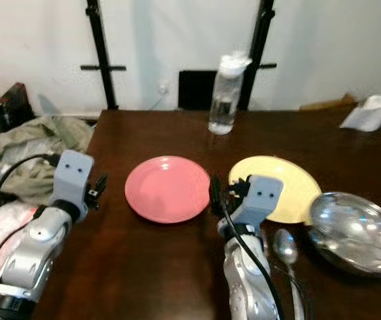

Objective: Setting the table

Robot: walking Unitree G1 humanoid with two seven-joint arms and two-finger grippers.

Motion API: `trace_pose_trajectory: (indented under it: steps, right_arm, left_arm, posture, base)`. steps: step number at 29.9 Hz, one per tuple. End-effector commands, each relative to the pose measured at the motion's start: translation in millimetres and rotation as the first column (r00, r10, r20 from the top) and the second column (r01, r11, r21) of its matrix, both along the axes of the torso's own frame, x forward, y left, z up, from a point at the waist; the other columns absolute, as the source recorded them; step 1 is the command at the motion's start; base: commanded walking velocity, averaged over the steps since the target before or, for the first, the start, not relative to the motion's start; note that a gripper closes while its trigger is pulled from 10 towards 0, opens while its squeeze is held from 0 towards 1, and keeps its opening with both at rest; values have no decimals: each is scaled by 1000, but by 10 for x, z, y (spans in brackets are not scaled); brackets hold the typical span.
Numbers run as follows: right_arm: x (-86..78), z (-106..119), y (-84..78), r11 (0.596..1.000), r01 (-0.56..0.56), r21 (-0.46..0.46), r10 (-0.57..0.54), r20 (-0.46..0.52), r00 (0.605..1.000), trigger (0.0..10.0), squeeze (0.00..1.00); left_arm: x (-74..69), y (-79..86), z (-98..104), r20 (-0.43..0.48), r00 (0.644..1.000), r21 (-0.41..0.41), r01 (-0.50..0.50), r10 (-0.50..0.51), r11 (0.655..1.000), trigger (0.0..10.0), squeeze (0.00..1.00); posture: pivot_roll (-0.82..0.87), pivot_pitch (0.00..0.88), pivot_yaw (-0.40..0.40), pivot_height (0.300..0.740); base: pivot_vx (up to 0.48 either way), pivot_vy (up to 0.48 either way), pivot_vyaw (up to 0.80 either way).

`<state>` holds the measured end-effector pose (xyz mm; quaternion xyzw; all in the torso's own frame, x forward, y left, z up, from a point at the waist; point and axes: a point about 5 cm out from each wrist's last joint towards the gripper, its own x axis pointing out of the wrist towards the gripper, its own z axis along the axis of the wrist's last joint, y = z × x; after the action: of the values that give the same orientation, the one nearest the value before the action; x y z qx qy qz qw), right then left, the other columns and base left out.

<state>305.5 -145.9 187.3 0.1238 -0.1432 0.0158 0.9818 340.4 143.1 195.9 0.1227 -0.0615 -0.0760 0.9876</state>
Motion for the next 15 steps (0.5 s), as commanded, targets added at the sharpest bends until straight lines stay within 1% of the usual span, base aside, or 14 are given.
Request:
trace_pose_trajectory:
  steps: [1,2,5,6,7,8,9,12,15]
  right_arm:
    - [-19,-46,-34,1000,13,0,-13,-19,1000,10000,0]
    - [-19,-49,-35,1000,13,0,-13,-20,1000,10000,0]
    - [-20,-52,-35,1000,12,0,-12,-21,1000,10000,0]
    - [-22,-55,-33,1000,11,0,-11,-23,1000,10000,0]
    - [-22,-55,-33,1000,11,0,-11,-23,1000,10000,0]
    - [-25,-64,-28,1000,9,-1,-9,-26,1000,10000,0]
    - [-25,-64,-28,1000,9,-1,-9,-26,1000,10000,0]
    - [-24,-75,-17,1000,5,-6,-5,-30,1000,10000,0]
    - [-23,-78,-13,1000,3,-9,-3,-31,1000,10000,0]
  left_arm:
    - [-41,-42,-64,-37,998,-21,50,-51,999,10000,0]
    - [-49,-59,-66,-44,996,-34,71,-72,997,10000,0]
    - [-56,-69,-70,-55,994,-48,88,-90,995,10000,0]
    - [-60,-71,-83,-78,991,-80,103,-110,991,10000,0]
    - [-60,-71,-83,-78,991,-80,103,-110,991,10000,0]
    - [-38,-23,-118,-140,982,-167,106,-130,980,10000,0]
    - [-38,-23,-118,-140,982,-167,106,-130,980,10000,0]
    - [29,58,-166,-208,968,-249,86,-140,965,10000,0]
    - [51,72,-178,-225,963,-270,82,-146,959,10000,0]
  posture:
    - [49,120,119,740]
    - [49,120,119,740]
    - [50,121,119,740]
    - [51,122,120,740]
    - [51,122,120,740]
    - [51,122,120,740]
    - [51,122,120,740]
    - [58,129,119,740]
    - [58,129,119,740]
  base:
    - [0,0,0]
    - [0,0,0]
    - [0,0,0]
    - [0,0,0]
    - [0,0,0]
    - [0,0,0]
    - [0,0,0]
    - [0,0,0]
    - [0,0,0]
